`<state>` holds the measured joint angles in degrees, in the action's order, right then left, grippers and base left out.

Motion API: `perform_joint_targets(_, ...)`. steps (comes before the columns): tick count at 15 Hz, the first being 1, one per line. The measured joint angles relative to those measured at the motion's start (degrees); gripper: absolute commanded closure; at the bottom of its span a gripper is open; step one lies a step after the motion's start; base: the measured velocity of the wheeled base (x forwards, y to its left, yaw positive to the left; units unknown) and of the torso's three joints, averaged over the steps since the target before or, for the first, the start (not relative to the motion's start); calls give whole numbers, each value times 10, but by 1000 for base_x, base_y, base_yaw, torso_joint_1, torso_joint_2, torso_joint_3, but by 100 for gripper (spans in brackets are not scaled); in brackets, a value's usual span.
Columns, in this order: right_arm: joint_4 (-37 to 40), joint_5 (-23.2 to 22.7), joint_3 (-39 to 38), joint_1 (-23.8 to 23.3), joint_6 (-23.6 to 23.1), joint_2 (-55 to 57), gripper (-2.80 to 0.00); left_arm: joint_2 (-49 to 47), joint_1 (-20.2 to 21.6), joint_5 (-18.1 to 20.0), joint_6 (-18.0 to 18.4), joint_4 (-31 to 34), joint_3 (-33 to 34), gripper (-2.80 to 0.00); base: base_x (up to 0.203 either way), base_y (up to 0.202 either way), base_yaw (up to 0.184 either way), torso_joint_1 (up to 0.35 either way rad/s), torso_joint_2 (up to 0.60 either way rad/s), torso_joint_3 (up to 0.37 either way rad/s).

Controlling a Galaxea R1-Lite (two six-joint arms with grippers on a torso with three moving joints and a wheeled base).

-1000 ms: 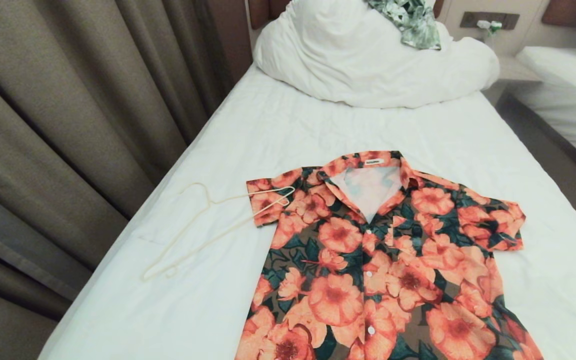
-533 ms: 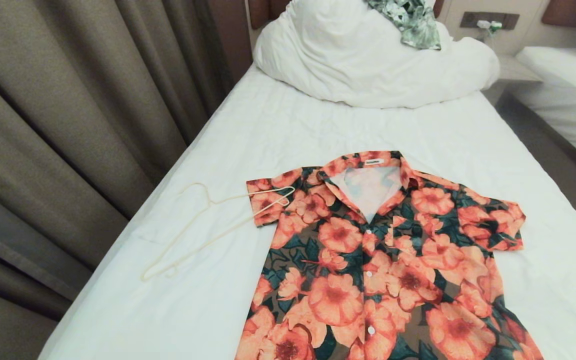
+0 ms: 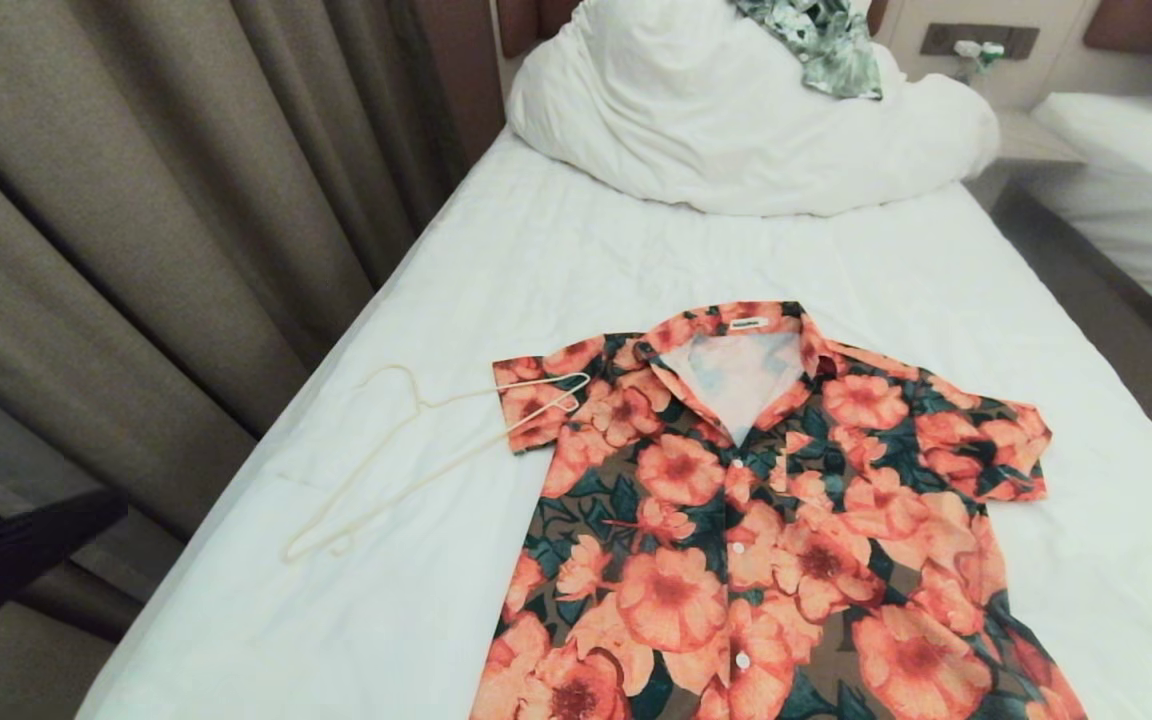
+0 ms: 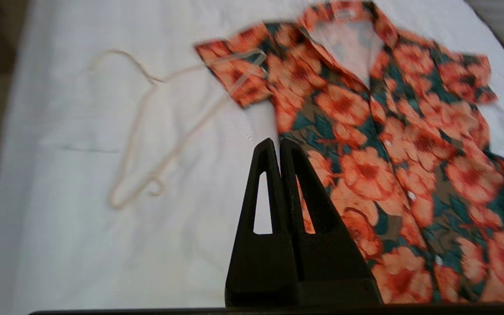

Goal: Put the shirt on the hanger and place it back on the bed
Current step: Lift the shirt and hanger

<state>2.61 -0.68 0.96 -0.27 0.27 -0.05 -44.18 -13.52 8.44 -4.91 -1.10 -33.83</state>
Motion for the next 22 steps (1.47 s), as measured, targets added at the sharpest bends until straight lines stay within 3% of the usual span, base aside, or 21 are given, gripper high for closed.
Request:
perform_joint_targets(2,0,0,0,0,0,0,0,-87,42,65,1,-1,-35,0,0,0,0,0,0,0)
perform_joint_targets(4,0,0,0,0,0,0,0,-169,126,163,16,-1,-67,0,0,0,0,0,0,0)
perform_joint_targets(7,0,0,0,0,0,0,0,-292,230,321,62,0,-107,0,0,0,0,0,0,0)
perform_joint_targets(9,0,0,0,0,0,0,0,-362,273,390,96,0,-125,0,0,0,0,0,0,0)
perform_joint_targets(12,0,0,0,0,0,0,0,-457,324,477,138,0,-162,0,0,0,0,0,0,0)
perform_joint_targets(15,0,0,0,0,0,0,0,-543,342,505,166,0,-206,0,0,0,0,0,0,0)
perform_joint_targets(16,0,0,0,0,0,0,0,-570,345,510,174,0,-222,-280,0,0,0,0,0,0)
perform_joint_targets(19,0,0,0,0,0,0,0,-639,351,534,195,-1,-260,-280,0,0,0,0,0,0)
perform_joint_targets(22,0,0,0,0,0,0,0,-703,353,542,239,-2,-286,-280,0,0,0,0,0,0)
